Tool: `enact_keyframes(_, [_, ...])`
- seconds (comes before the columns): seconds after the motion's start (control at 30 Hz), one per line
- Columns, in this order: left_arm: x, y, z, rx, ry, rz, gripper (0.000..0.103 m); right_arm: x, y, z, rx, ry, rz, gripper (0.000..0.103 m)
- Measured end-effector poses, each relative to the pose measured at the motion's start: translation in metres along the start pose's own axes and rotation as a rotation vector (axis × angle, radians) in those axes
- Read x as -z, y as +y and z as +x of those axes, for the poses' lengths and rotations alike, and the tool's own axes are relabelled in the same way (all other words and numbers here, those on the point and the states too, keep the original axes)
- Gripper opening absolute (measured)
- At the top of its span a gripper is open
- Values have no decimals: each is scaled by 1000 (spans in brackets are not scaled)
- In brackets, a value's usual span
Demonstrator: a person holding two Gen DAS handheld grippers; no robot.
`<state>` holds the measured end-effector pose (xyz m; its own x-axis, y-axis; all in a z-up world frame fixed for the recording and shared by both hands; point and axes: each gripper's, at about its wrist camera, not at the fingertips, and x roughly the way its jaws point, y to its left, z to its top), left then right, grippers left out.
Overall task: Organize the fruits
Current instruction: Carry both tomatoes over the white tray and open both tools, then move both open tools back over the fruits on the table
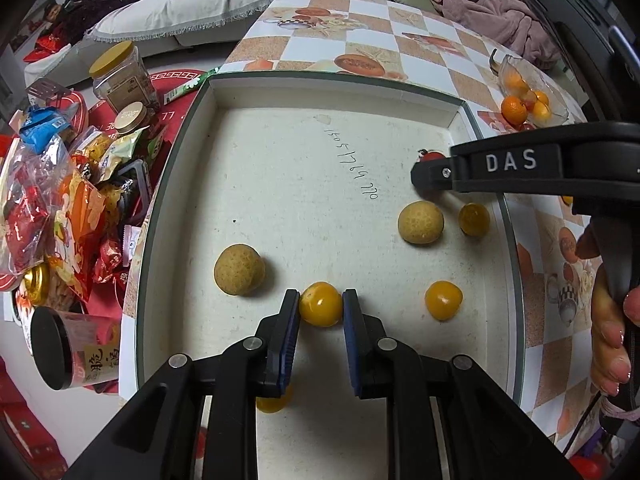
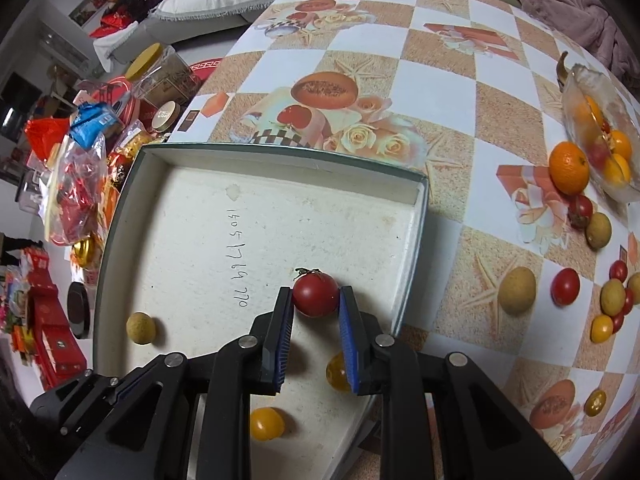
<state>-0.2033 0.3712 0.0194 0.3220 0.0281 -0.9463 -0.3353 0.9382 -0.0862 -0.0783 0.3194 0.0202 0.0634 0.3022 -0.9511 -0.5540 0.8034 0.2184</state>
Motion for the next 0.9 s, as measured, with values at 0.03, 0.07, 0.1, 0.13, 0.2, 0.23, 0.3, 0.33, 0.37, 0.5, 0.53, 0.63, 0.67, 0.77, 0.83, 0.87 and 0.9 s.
enact_keyframes(0.03, [0, 0, 0, -2, 0, 3, 22, 0, 1, 0, 4, 0, -7, 26])
enact_keyframes(0.07, [0, -2, 0, -7, 1, 9, 22, 0, 2, 1, 9, -1, -16, 27])
enact_keyframes(0.1, [0, -2, 0, -11, 2, 15, 23, 0, 3, 1, 8, 0, -23, 30])
enact_keyframes(0.13, [-1, -2, 0, -13, 2, 20, 26, 0, 4, 1, 4, 1, -25, 32])
enact_keyframes(0.2, [0, -4, 0, -10, -3, 24, 68, -2, 5, 1, -12, 4, -27, 44])
enact_keyframes(0.23, [1, -4, -3, -30, -21, 24, 73, -2, 6, 0, -16, 4, -30, 46])
enact_keyframes(0.3, [2, -6, -6, -32, -37, 34, 73, -3, 7, -1, -22, -1, -29, 56])
enact_keyframes(0.33, [2, -5, -5, -27, -29, 37, 73, -3, 7, -3, -35, -5, -25, 58])
enact_keyframes(0.37, [3, -6, -4, -30, -18, 39, 73, -4, 7, -4, -45, -10, -20, 61])
enact_keyframes(0.5, [7, -5, -4, -43, -2, 47, 73, -4, 6, -16, -119, -46, -1, 85])
enact_keyframes(0.53, [7, -5, -4, -43, 3, 48, 73, -4, 5, -21, -117, -63, 3, 87])
enact_keyframes(0.63, [10, -8, -7, -43, 9, 59, 73, -1, -4, -36, -119, -108, 36, 88])
enact_keyframes(0.67, [10, -11, -9, -44, 7, 66, 74, 0, -9, -41, -117, -119, 53, 88])
enact_keyframes(0.77, [9, -20, -15, -38, -4, 88, 73, 6, -27, -52, -92, -139, 103, 88])
enact_keyframes(0.83, [7, -27, -19, -33, -14, 102, 74, 16, -43, -59, -66, -145, 144, 88])
enact_keyframes(0.87, [5, -33, -21, -29, -22, 114, 74, 21, -51, -62, -56, -145, 160, 88])
enact_keyframes(0.9, [3, -38, -23, -25, -29, 125, 74, 29, -60, -65, -42, -144, 180, 88])
